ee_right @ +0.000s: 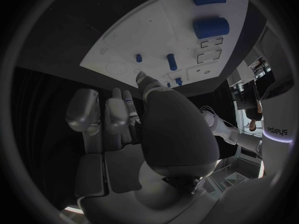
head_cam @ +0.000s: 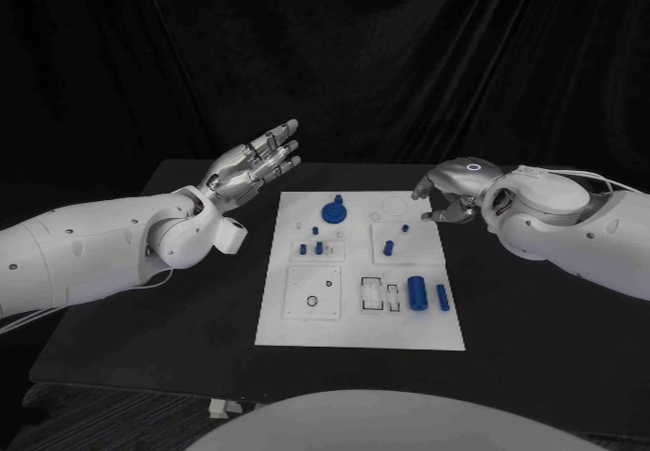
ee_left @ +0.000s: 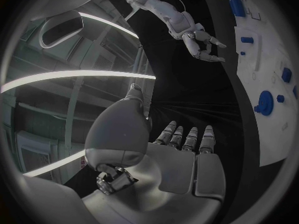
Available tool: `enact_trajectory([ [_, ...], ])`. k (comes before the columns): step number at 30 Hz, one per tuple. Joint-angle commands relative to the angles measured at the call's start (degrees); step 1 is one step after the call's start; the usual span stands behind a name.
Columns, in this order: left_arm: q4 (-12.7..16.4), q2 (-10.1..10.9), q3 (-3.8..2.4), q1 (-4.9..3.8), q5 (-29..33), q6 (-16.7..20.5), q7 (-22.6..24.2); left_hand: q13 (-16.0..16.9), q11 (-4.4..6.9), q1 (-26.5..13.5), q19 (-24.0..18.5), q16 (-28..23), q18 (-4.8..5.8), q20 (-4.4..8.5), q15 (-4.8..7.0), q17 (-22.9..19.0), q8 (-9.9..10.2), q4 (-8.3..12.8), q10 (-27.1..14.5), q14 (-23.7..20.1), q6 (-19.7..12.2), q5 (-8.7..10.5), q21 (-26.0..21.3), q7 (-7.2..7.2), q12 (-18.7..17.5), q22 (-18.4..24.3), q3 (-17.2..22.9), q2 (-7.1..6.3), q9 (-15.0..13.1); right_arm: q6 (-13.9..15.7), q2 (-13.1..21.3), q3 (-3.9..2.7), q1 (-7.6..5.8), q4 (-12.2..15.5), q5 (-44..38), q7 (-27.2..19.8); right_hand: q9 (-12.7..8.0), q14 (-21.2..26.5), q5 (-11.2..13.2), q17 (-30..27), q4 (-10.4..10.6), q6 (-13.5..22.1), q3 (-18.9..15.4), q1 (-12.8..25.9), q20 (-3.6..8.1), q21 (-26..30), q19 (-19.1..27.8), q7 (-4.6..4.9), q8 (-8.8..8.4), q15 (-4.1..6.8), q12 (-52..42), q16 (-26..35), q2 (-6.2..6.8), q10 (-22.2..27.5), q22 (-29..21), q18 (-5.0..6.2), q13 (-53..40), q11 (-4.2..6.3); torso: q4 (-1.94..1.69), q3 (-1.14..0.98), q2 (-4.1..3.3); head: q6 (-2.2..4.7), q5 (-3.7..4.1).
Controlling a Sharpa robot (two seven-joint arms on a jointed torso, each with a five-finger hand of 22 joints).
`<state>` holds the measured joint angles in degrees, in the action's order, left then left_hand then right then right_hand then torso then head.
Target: Assemble the parts on the task board
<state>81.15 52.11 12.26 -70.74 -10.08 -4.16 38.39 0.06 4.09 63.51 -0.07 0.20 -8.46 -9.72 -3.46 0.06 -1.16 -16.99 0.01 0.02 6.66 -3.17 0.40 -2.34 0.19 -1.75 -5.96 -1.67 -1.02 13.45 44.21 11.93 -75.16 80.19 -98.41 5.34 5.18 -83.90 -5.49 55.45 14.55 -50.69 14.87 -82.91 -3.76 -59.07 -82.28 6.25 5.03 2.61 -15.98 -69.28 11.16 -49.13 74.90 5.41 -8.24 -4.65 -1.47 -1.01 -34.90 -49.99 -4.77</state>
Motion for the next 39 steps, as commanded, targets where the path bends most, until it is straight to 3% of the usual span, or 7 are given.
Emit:
enact_trajectory([
  [1, 0.34, -0.11, -0.06, 0.18, 3.57, -4.81, 6.53, -0.06, 0.15, 0.31, 0.01, -0.20, -0.87, 0.07, 0.15, -0.06, 0.26, 0.04, -0.01, -0.02, -0.76, 0.00, -0.25, 0.37, -0.19, 0.19, 0.15, 0.37, 0.08, 1.18, -0.44, -0.04, 0.62, -0.49, -0.44, -2.88, -0.20, -1.11, 0.05, 1.10, 0.08, 0.02, -0.26, 0.83, 0.05, -0.59, -0.42, 0.50, -0.34, -0.41, -0.33, -0.72, -0.16, -0.85, 4.27, 0.15, 0.48, 0.02, -0.02, 0.06, 0.05, -0.01, 0.23],
  [5, 0.49, -0.04, -0.06, 0.30, 3.97, -5.84, 6.47, -0.06, -0.32, 1.10, 0.02, -0.20, -1.25, -0.51, -0.34, -0.06, 0.25, -0.02, -0.01, -0.02, -0.96, -0.51, -0.25, 0.68, -0.19, 0.23, 0.28, 0.03, 0.08, 1.44, -0.99, -0.04, 1.19, -0.98, -0.16, -3.71, -0.32, -1.04, -1.85, 1.84, -0.74, -1.23, 0.00, 0.37, -0.02, -0.91, -0.47, 1.02, 0.01, -0.39, -0.52, -1.19, -0.99, -3.07, 4.67, 0.11, 1.41, 0.13, -0.01, 0.06, 0.05, -0.01, 0.45],
  [11, 0.33, -0.09, -0.05, 0.48, 4.18, -6.59, 6.35, -0.06, -2.35, 3.44, 0.04, -0.20, -1.70, -2.43, -1.21, -0.06, -0.01, 0.15, -0.01, -0.02, 0.85, -3.04, -0.17, 2.98, -0.19, -0.36, 0.54, 3.35, -0.16, 1.33, -2.44, -0.04, 2.26, -2.69, 0.34, -4.67, -0.45, -0.90, -4.96, 2.18, -2.11, -2.03, 1.10, -0.46, -0.09, -0.94, -0.44, 0.85, 0.07, -0.54, 0.05, -1.35, -1.63, -4.49, 5.01, 0.11, 2.64, 0.07, -0.02, 0.06, 0.06, -0.01, 0.59],
  [16, 0.37, -0.10, -0.05, 0.73, 4.23, -6.68, 6.59, -0.06, -2.15, 5.13, 0.10, -0.20, -1.75, -3.68, -1.21, -0.06, -0.03, 0.19, -0.01, -0.02, 1.67, -4.92, -0.09, 2.78, -0.19, -0.84, -0.53, 4.62, -0.21, 0.67, -3.69, -0.04, 2.96, -4.31, 0.96, -5.22, -0.51, -0.86, -5.04, 2.25, -2.24, -1.90, 1.24, -0.47, -0.11, -0.95, -0.43, 0.81, -0.04, -0.56, 0.10, -1.37, -1.67, -4.73, 5.06, 0.10, 2.79, 0.06, -0.01, 0.06, 0.10, -0.01, 0.49],
  [20, 0.29, -0.09, -0.05, 0.97, 4.25, -6.75, 6.43, -0.06, -2.11, 7.47, 0.19, -0.20, -1.77, -4.25, -1.48, -0.06, -0.09, 0.28, -0.01, -0.02, 2.14, -8.03, -0.04, 2.68, -0.19, -1.11, -1.83, 6.08, -0.26, 0.16, -4.66, -0.04, 3.49, -5.64, 1.24, -5.52, -0.53, -0.79, -5.40, 2.35, -2.67, -2.06, 1.73, -0.64, -0.16, -0.88, -0.38, 0.72, -0.06, -0.63, 0.26, -1.39, -1.85, -5.25, 5.15, 0.11, 3.15, 0.04, -0.05, 0.07, 0.08, -0.01, 0.48],
  [25, 0.07, -0.01, -0.05, 1.32, 4.26, -6.85, 6.18, -0.06, -3.45, 11.87, 0.47, -0.20, -1.84, -5.01, -2.30, -0.06, -0.45, 0.65, -0.01, -0.02, 4.67, -12.76, 0.16, 4.05, -0.19, -2.19, -3.52, 8.50, -0.52, 0.89, -5.96, -0.04, 4.16, -7.32, 1.39, -5.94, -0.13, -0.59, -6.58, 2.30, -3.52, -3.40, 2.93, -0.74, -0.22, -0.59, -0.22, 0.04, 0.46, -0.64, 0.65, -1.26, -1.92, -6.29, 5.32, 0.16, 3.87, 0.06, -0.01, 0.09, 0.05, -0.01, 0.43],
  [39, -0.19, 0.11, -0.04, 1.65, 4.26, -7.39, 5.37, -0.06, -3.99, 15.19, 1.03, -0.20, -1.90, -5.95, -3.54, -0.06, -0.53, 1.32, -0.01, -0.02, 5.38, -16.37, 0.48, 4.65, -0.19, -3.65, -4.72, 9.61, -0.60, 0.53, -7.96, -0.05, 4.82, -10.28, 1.45, -6.16, 1.04, -0.27, -10.28, 2.37, -5.29, -5.64, 6.13, -0.63, -0.17, -0.20, 0.04, -0.30, 1.35, -0.63, 1.82, -1.10, -1.81, -7.20, 5.71, 0.21, 4.48, 0.04, -0.03, 0.10, 0.03, -0.01, 0.44],
])
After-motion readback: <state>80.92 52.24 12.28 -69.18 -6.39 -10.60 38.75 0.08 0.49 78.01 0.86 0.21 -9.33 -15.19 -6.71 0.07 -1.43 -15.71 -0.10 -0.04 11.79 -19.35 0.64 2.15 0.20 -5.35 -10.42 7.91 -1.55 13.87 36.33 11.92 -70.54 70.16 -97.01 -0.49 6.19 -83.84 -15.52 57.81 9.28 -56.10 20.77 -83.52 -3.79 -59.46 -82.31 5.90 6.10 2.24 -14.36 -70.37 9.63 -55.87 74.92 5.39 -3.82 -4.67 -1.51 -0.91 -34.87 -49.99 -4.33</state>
